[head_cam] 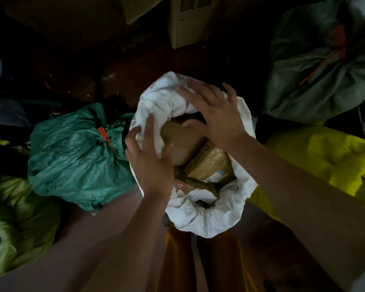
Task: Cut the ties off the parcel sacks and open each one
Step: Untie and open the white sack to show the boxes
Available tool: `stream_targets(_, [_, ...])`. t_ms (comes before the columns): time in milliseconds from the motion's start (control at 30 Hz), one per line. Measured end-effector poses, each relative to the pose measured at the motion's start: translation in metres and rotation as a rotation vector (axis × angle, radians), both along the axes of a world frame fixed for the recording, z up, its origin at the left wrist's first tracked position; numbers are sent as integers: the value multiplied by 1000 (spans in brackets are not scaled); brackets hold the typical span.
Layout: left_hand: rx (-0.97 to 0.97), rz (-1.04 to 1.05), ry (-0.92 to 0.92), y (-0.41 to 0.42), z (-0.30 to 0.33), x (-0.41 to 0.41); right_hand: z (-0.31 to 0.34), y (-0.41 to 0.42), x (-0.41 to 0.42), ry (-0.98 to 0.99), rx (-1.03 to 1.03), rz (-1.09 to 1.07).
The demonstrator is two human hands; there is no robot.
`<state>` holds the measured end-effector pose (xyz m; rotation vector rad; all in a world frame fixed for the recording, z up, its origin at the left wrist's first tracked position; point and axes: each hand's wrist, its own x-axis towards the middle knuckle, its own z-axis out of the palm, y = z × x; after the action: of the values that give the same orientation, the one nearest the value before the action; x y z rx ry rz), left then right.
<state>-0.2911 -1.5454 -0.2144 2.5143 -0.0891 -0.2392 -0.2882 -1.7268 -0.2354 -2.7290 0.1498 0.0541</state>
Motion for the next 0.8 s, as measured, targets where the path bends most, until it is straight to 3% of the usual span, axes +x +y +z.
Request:
stream_targets(133, [-191, 36, -42, 17, -9, 16, 0, -10, 12, 48, 114, -6])
stream_targets(233, [-325, 175, 151, 31, -9, 37, 1, -17, 19, 39, 337, -115])
stream_targets(367, [-500, 65, 406, 31, -3, 72, -8, -30, -5, 28, 569, -431])
stream_targets(533, [-383, 2, 371, -1, -6, 87, -25, -34, -16, 71, 615, -711])
stream_targets(700, [-30, -41, -59, 3, 7, 39, -22, -45, -4, 87, 504, -785])
stream_targets(800, [102, -48, -86, 12, 3, -5, -21, -52, -3, 107, 507, -778])
